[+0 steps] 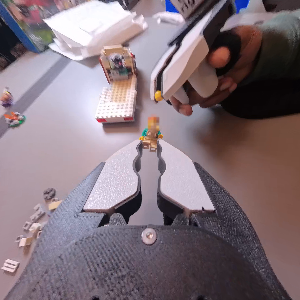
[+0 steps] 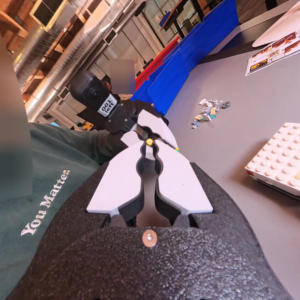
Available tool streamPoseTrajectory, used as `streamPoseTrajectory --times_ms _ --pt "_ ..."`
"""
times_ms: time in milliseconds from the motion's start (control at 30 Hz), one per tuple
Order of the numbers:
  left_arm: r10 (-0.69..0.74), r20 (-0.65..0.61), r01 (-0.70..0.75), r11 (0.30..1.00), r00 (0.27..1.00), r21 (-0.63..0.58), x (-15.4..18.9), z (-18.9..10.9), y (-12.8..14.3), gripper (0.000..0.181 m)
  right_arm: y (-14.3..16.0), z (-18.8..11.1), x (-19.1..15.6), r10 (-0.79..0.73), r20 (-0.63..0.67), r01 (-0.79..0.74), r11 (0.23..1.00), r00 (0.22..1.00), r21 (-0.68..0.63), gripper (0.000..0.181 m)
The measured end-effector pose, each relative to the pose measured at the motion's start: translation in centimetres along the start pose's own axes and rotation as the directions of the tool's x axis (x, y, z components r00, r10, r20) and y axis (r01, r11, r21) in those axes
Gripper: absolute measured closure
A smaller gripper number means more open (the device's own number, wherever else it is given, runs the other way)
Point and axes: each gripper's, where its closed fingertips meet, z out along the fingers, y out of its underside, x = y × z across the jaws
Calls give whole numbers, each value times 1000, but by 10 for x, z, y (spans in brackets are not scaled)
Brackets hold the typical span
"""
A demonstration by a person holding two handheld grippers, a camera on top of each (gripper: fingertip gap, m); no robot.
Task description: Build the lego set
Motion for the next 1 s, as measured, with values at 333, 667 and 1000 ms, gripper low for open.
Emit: streamPoseTrajectory --times_ms 333,667,1000 --pt "-72 -139 35 967 988 -252 24 11 44 160 20 -10 25 -101 -186 67 981 977 -181 174" --pt "-251 -338 185 959 907 -217 46 -8 21 169 20 -18 28 -182 -231 128 964 956 -232 174" --pt "-261 -323 142 926 910 -349 36 18 39 147 14 -26 21 -206 -226 157 964 952 -216 174"
